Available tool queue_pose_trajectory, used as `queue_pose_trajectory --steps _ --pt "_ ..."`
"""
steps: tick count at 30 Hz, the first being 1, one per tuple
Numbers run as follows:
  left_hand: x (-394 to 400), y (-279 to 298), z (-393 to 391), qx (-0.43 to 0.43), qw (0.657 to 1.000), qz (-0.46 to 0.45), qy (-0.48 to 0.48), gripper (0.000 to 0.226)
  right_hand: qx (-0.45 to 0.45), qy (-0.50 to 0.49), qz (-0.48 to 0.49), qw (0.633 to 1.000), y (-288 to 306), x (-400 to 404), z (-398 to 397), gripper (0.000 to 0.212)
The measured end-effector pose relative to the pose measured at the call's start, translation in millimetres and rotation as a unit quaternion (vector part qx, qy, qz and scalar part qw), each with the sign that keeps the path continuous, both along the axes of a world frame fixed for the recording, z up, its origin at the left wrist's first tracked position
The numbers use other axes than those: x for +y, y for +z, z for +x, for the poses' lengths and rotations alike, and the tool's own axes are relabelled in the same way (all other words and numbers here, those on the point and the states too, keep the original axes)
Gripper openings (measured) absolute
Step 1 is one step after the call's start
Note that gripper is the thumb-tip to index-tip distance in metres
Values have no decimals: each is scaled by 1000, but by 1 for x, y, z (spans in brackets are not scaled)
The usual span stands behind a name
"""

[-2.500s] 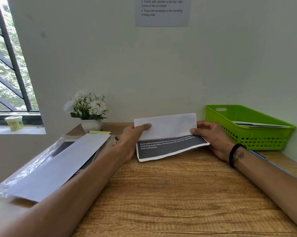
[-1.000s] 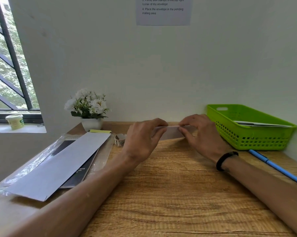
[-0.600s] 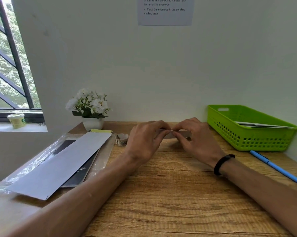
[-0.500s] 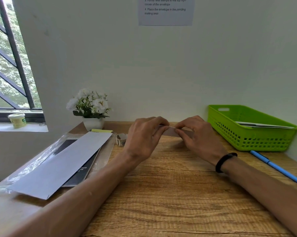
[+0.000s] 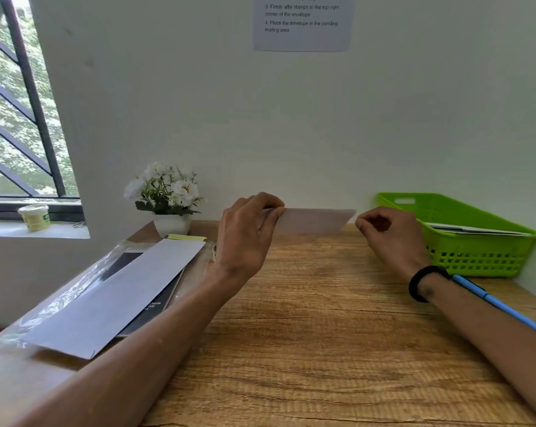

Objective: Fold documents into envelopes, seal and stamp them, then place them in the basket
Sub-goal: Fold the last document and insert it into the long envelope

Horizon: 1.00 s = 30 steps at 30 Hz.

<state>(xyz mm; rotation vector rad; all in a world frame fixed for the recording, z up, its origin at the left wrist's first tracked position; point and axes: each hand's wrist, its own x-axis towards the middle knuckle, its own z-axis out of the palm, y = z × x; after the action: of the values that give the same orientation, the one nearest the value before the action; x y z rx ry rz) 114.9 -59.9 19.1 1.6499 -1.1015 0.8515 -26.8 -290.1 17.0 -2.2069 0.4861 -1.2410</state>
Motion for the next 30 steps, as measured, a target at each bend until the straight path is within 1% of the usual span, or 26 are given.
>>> queue_pose_trajectory --steps 3,5,7,10,11,13,16,21,24,30 --pt "1 1 3 71 997 -36 -13 10 -4 12 74 997 -1 -6 2 8" --pt "1 1 3 125 989 -67 -28 8 1 72 158 985 -2 -2 3 9" --pt "-1 1 1 180 979 -87 -37 7 34 146 237 960 -5 12 4 19" --pt "-5 0 1 273 955 -92 -73 5 97 219 257 936 -11 33 5 44" --pt "-7 -1 2 306 944 -90 -86 4 101 242 268 927 -11 39 5 47" --pt "-10 -3 1 352 926 -87 -106 4 95 290 312 900 -10 48 4 44" --pt "-12 -4 -2 374 915 -88 -122 5 88 320 347 877 -8 51 4 32" --pt "-10 -4 0 396 904 -79 -139 4 31 307 412 858 -4 40 3 23" --pt "-8 -4 0 401 902 -74 -144 4 -17 291 455 842 3 32 1 26" --pt "-5 -2 2 385 910 -66 -138 4 -102 229 493 833 18 14 -4 9"
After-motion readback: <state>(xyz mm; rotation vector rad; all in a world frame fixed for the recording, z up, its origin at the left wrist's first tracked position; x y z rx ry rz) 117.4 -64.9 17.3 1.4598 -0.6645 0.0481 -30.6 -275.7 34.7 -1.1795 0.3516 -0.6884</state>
